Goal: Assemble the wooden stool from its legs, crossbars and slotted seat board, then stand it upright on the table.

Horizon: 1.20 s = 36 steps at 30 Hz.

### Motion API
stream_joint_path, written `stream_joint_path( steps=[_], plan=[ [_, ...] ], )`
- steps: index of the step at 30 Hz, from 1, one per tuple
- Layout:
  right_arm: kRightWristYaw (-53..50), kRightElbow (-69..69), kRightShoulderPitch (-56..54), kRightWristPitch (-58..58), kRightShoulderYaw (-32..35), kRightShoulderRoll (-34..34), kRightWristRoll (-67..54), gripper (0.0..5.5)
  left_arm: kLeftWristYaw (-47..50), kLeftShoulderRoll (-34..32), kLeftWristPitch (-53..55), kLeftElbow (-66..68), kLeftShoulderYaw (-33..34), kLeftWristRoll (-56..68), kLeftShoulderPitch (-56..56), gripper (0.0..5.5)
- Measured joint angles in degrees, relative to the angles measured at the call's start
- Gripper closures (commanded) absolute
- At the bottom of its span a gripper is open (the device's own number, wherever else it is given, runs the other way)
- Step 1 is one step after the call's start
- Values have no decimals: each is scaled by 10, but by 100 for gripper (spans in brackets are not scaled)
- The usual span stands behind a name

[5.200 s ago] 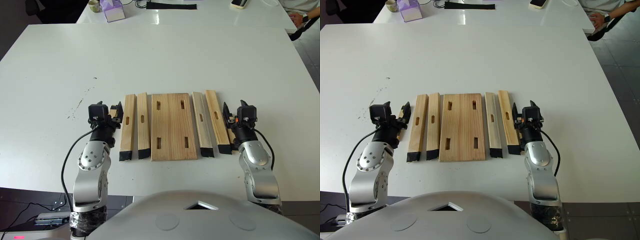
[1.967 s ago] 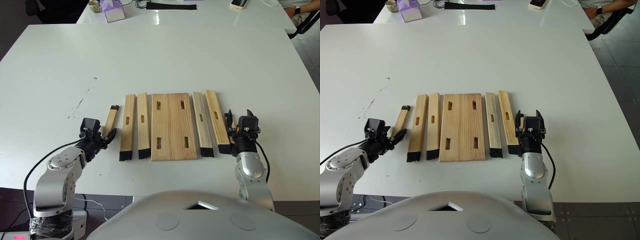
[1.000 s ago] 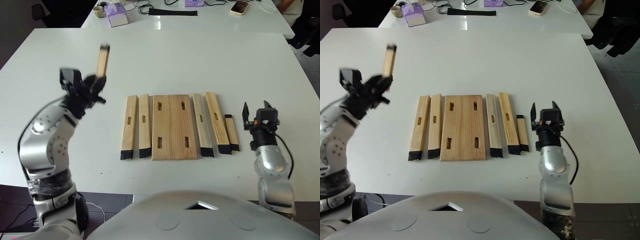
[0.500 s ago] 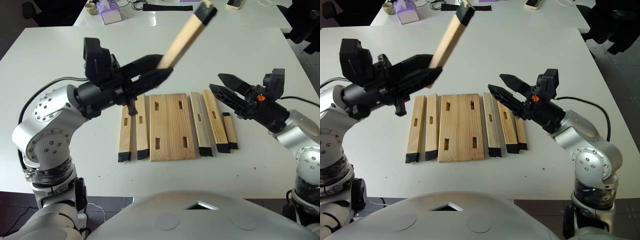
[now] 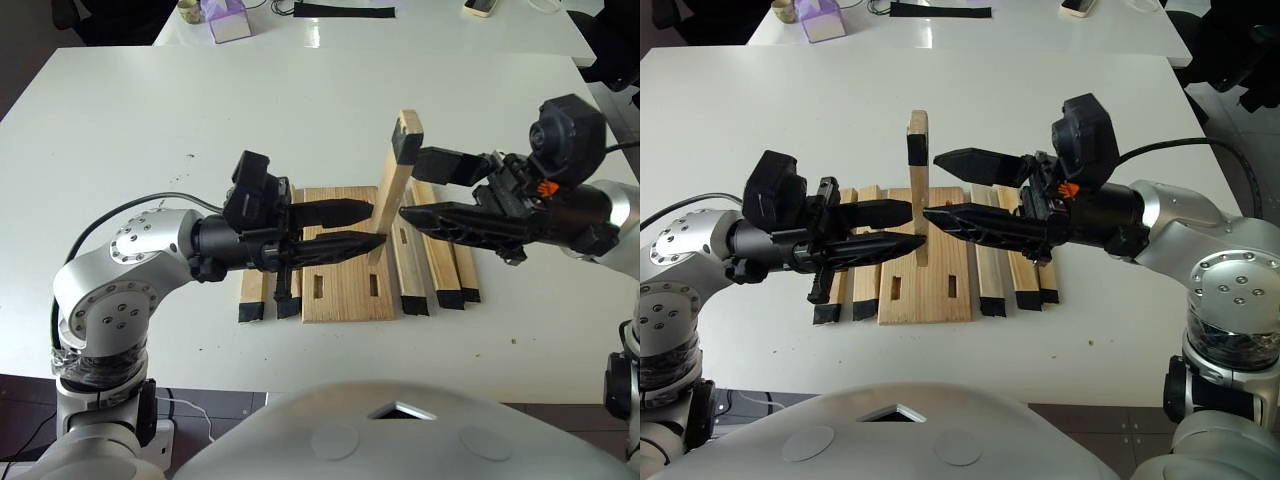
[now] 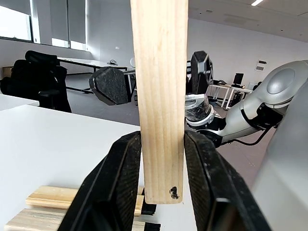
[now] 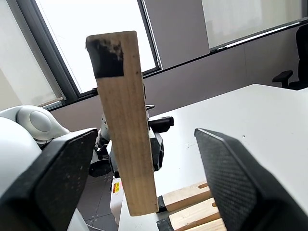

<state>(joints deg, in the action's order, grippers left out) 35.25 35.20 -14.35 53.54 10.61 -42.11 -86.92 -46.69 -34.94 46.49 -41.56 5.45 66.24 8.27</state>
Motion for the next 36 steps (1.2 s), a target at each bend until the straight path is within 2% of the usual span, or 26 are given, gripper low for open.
stream_joint_path(
  steps=[8, 18, 24, 33, 36],
  plan=[
    [18, 18, 0, 0, -11, -26, 12, 179, -62, -60, -22, 10, -24, -65, -12, 418],
    [39, 49, 25, -12, -59, -29, 71, 179, -98, -74, -30, 19, -41, -90, -14, 418],
    [45, 50, 25, -20, -76, -23, 95, 250, -110, -76, -31, 21, -50, -91, -10, 418],
    [56, 53, 20, -24, -100, -16, 109, 388, -115, -79, -34, 22, -59, -96, -11, 418],
    [55, 56, 20, -25, -102, -14, 116, 415, -118, -79, -34, 22, -60, -96, -11, 418]
  ],
)
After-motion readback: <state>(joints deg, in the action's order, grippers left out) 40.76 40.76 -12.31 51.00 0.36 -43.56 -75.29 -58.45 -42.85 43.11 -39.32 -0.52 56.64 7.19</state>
